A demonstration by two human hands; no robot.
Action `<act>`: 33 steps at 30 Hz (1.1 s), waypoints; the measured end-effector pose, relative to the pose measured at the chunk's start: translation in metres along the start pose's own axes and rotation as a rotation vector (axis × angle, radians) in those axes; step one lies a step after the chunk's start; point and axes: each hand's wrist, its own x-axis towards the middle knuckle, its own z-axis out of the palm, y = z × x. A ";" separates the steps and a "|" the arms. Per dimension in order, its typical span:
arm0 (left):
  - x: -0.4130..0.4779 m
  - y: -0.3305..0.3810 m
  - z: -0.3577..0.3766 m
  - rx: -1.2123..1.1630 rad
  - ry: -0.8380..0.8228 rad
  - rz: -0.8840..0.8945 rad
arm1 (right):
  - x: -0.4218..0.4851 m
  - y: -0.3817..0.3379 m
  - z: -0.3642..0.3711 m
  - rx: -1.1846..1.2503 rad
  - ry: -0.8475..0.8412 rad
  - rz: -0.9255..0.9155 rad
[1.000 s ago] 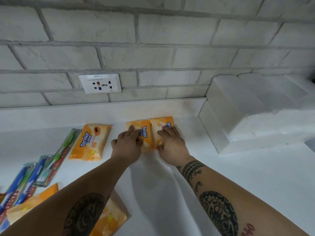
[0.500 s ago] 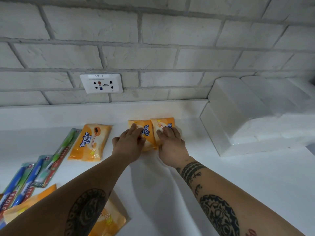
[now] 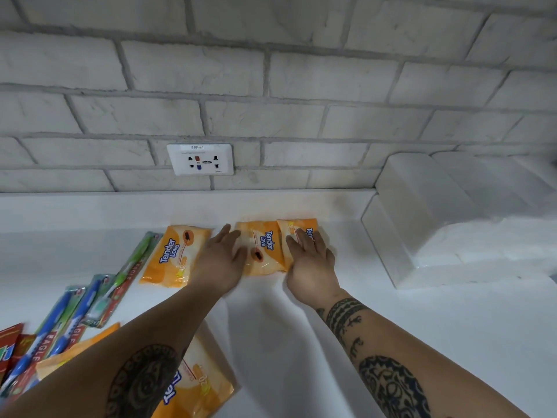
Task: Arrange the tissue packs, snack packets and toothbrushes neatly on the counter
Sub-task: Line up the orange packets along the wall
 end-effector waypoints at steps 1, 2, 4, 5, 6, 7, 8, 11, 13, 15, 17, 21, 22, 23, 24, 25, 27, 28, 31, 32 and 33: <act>-0.002 -0.006 -0.005 0.034 0.082 -0.004 | -0.004 -0.002 0.001 0.000 0.034 -0.019; -0.004 -0.014 -0.010 0.092 0.151 -0.019 | -0.008 -0.005 0.004 0.005 0.069 -0.044; -0.009 -0.029 -0.019 0.219 0.179 -0.127 | -0.019 -0.009 0.014 0.031 0.140 -0.109; -0.013 -0.035 -0.023 0.273 0.127 -0.221 | -0.026 -0.010 0.020 0.026 0.171 -0.147; -0.017 -0.039 -0.027 0.320 0.066 -0.316 | -0.033 -0.012 0.026 0.007 0.196 -0.185; -0.022 -0.043 -0.029 0.355 0.030 -0.385 | -0.041 -0.012 0.031 -0.015 0.208 -0.220; -0.027 -0.047 -0.029 0.369 0.016 -0.421 | -0.049 -0.013 0.035 -0.029 0.206 -0.251; -0.043 -0.049 -0.034 0.370 -0.019 -0.417 | -0.072 -0.015 0.043 -0.028 0.123 -0.297; -0.054 -0.043 -0.038 0.379 -0.050 -0.380 | -0.082 -0.015 0.045 -0.019 0.078 -0.284; -0.066 -0.035 -0.044 0.360 -0.081 -0.352 | -0.088 -0.019 0.039 -0.035 0.025 -0.260; -0.079 -0.029 -0.050 0.340 -0.112 -0.306 | -0.091 -0.024 0.029 -0.031 -0.056 -0.215; -0.098 -0.026 -0.058 0.328 -0.118 -0.265 | -0.095 -0.038 0.008 0.159 -0.162 -0.089; -0.103 -0.027 -0.060 0.299 -0.105 -0.245 | -0.096 -0.042 0.003 0.253 -0.171 -0.047; -0.107 -0.029 -0.061 0.256 -0.092 -0.208 | -0.099 -0.047 -0.003 0.370 -0.170 -0.001; -0.110 -0.029 -0.061 0.197 -0.091 -0.151 | -0.100 -0.052 -0.005 0.492 -0.168 0.050; -0.113 -0.028 -0.063 0.141 -0.095 -0.080 | -0.102 -0.059 -0.009 0.609 -0.169 0.115; -0.119 -0.022 -0.068 0.054 -0.111 0.068 | -0.106 -0.070 -0.017 0.867 -0.170 0.275; -0.121 -0.017 -0.070 0.025 -0.119 0.159 | -0.108 -0.073 -0.018 1.011 -0.186 0.350; -0.125 -0.004 -0.073 0.030 -0.140 0.405 | -0.120 -0.075 -0.029 1.338 -0.182 0.460; -0.126 -0.001 -0.074 0.024 -0.136 0.448 | -0.124 -0.072 -0.031 1.381 -0.149 0.463; -0.127 0.000 -0.073 -0.003 -0.124 0.463 | -0.127 -0.070 -0.033 1.410 -0.103 0.466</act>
